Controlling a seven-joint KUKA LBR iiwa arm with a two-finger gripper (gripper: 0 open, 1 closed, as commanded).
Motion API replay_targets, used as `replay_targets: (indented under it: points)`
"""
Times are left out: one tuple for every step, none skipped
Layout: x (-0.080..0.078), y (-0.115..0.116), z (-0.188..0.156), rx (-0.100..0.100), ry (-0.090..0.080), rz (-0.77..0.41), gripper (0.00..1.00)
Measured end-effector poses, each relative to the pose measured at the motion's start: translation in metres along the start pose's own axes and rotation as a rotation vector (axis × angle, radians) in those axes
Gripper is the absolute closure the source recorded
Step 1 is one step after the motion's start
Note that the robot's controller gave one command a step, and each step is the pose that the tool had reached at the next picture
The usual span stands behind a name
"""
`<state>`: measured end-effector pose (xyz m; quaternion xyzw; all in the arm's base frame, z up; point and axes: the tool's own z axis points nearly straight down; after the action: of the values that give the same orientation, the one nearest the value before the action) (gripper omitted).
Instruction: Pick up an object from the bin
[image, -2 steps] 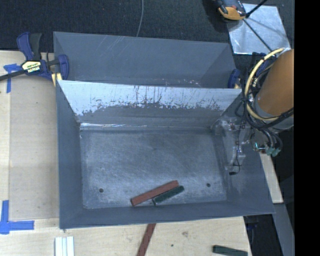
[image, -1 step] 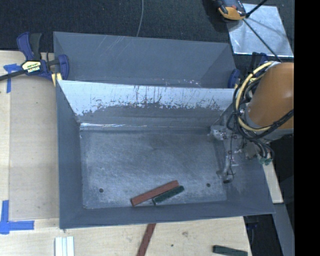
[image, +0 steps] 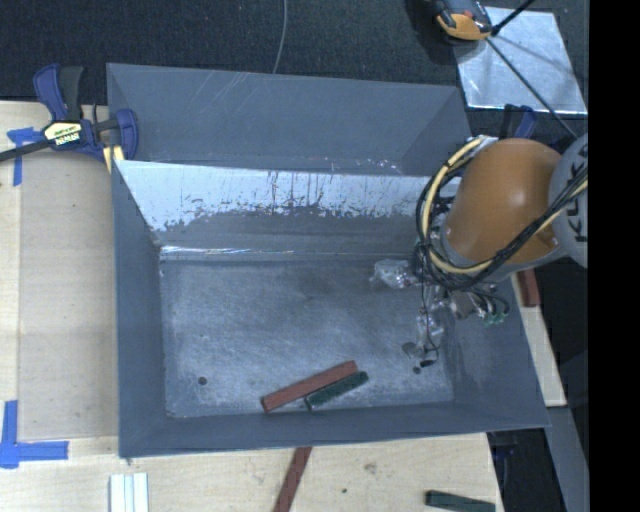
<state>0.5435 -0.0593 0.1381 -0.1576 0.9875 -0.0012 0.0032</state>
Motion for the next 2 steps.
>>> replay_targets:
  points:
    - [0.0282,0.0671,0.0677,-0.003,0.003,-0.037,1.00]
    - [0.0282,0.0672,0.0677,-0.003,0.003,-0.038,1.00]
